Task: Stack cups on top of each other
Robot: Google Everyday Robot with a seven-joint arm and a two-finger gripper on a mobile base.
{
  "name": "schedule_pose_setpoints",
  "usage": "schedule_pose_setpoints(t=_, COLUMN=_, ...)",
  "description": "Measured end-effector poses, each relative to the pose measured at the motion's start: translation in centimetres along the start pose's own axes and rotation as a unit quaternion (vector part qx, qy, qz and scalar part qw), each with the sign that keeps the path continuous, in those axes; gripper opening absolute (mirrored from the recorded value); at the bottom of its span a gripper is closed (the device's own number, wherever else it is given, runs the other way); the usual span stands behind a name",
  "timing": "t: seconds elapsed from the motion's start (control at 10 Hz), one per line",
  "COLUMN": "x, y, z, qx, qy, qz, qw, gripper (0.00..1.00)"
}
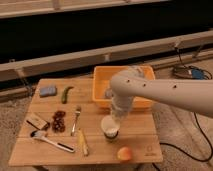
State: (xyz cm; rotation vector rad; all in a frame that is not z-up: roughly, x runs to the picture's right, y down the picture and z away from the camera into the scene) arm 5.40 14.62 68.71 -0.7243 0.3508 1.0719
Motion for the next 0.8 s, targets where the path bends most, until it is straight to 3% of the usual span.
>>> schedule_pose_setpoints(t=0.1, x=-0.1, y=-0.1, z=0.1, qx=0.000, qy=0.000, qz=-0.001, qw=1.0000, gripper=0.79)
schedule_pose_setpoints(t=0.4, x=-0.8, y=-0.5, z=-0.7, qx=-0.002, qy=-0.015, qz=0.006, qw=0.9999, gripper=0.80)
schedule_pose_setpoints(t=0.6, x=-1.6, y=-0.6, z=-3.8, qx=-0.008, qy=-0.047, qz=0.011, qw=0.9988, gripper=0.80)
schedule_pose_setpoints(t=0.8, x=-1.8, y=-0.8, z=-4.7, qx=-0.012, qy=-0.058, qz=0.013, qw=0.9982, gripper=0.80)
